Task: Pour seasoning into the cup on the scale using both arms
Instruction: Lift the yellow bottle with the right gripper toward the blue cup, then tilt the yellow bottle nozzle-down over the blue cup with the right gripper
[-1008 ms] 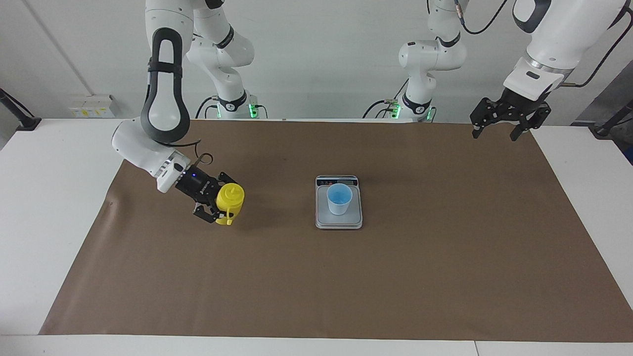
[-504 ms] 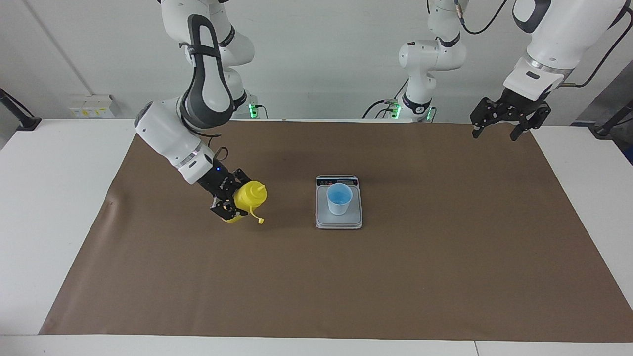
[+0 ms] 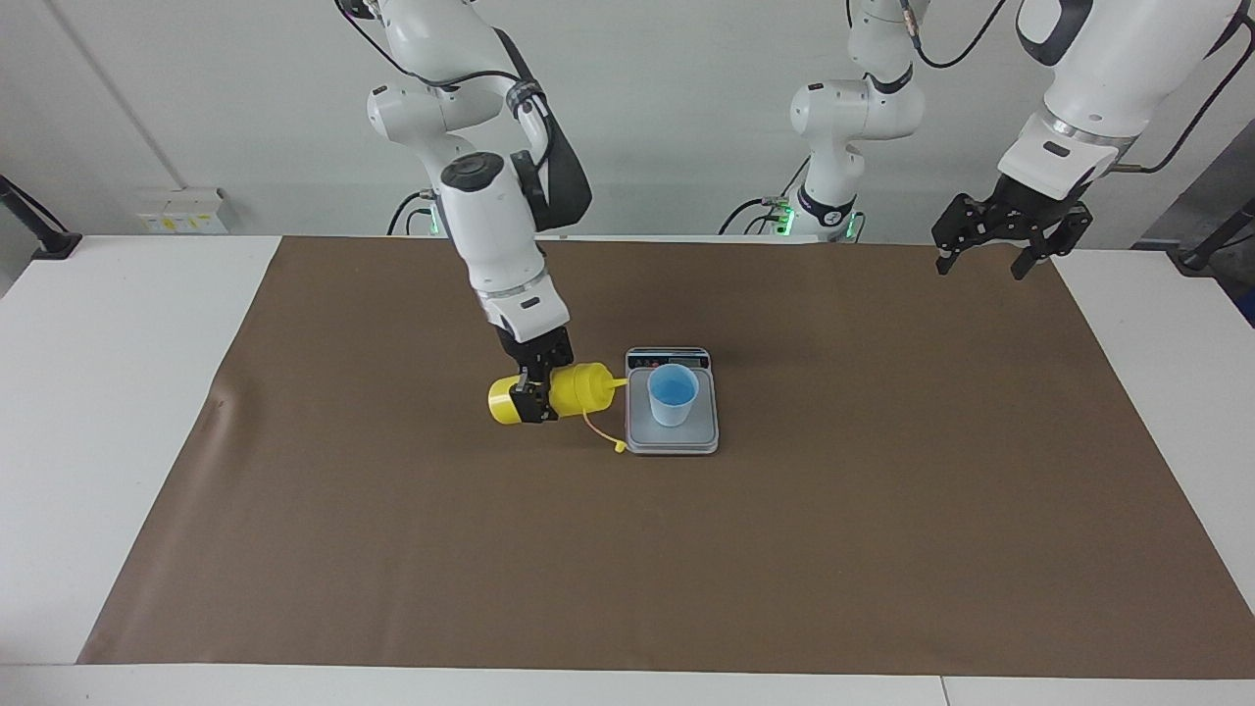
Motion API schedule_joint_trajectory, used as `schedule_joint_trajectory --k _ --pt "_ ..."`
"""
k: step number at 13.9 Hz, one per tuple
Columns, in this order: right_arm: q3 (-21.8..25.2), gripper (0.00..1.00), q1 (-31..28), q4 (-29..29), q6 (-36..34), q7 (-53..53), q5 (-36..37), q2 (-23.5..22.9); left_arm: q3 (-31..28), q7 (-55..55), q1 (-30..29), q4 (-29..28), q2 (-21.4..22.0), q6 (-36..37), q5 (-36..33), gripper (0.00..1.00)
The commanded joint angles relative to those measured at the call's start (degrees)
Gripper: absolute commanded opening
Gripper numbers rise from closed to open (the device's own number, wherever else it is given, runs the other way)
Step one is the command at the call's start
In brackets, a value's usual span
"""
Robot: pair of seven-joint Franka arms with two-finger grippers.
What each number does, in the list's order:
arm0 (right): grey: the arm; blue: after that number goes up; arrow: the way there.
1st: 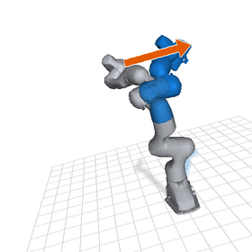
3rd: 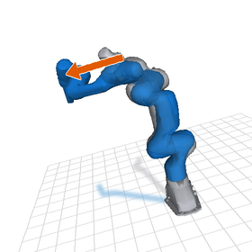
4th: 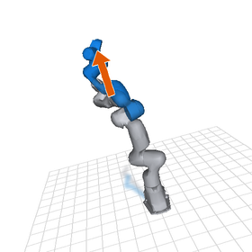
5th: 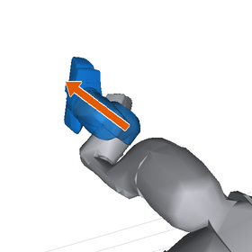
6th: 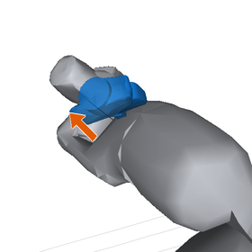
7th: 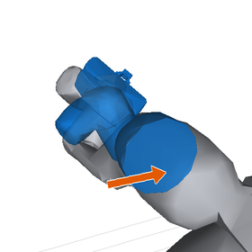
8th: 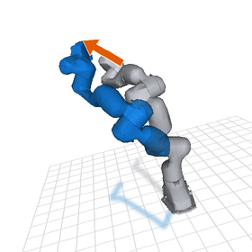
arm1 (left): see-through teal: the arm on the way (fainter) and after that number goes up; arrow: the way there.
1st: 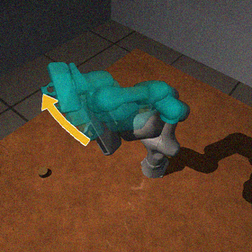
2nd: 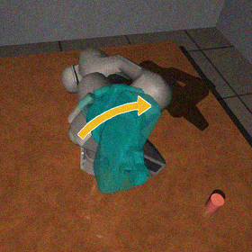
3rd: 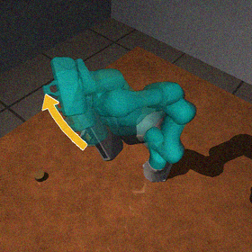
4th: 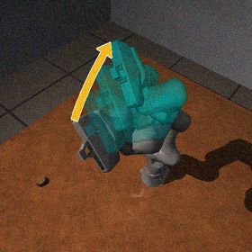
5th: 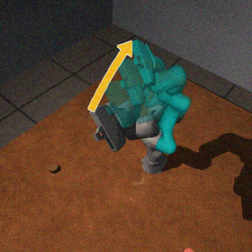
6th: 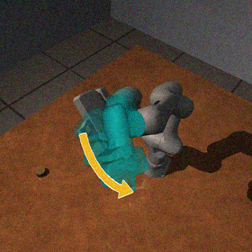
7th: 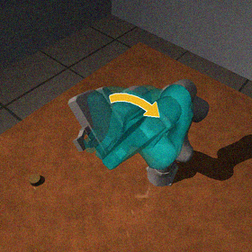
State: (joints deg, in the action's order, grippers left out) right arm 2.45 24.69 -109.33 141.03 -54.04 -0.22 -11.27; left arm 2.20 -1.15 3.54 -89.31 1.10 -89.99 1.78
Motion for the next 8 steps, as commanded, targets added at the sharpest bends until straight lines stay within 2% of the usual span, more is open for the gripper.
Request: schedule_joint_trajectory --k 1,5,7,8 --pt "0.1 0.0 1.76 2.01 0.03 3.68 10.29 -1.38 0.52 -0.34 -0.72 -0.52 0.49 0.7 -0.37 1.0" --pt "0.18 0.0 3.52 3.25 -0.5 3.76 21.11 -2.53 0.52 -0.34 -0.72 -0.52 0.49 0.7 -0.28 1.0" --pt "0.1 0.0 5.36 3.51 -0.32 5.07 30.58 -2.79 0.52 -0.34 -0.72 -0.52 0.49 0.7 -0.37 1.0" --pt "0.1 0.0 5.46 3.6 -0.5 8.21 33.07 -2.97 0.52 -0.34 -0.72 -0.52 0.49 0.7 -0.28 1.0"
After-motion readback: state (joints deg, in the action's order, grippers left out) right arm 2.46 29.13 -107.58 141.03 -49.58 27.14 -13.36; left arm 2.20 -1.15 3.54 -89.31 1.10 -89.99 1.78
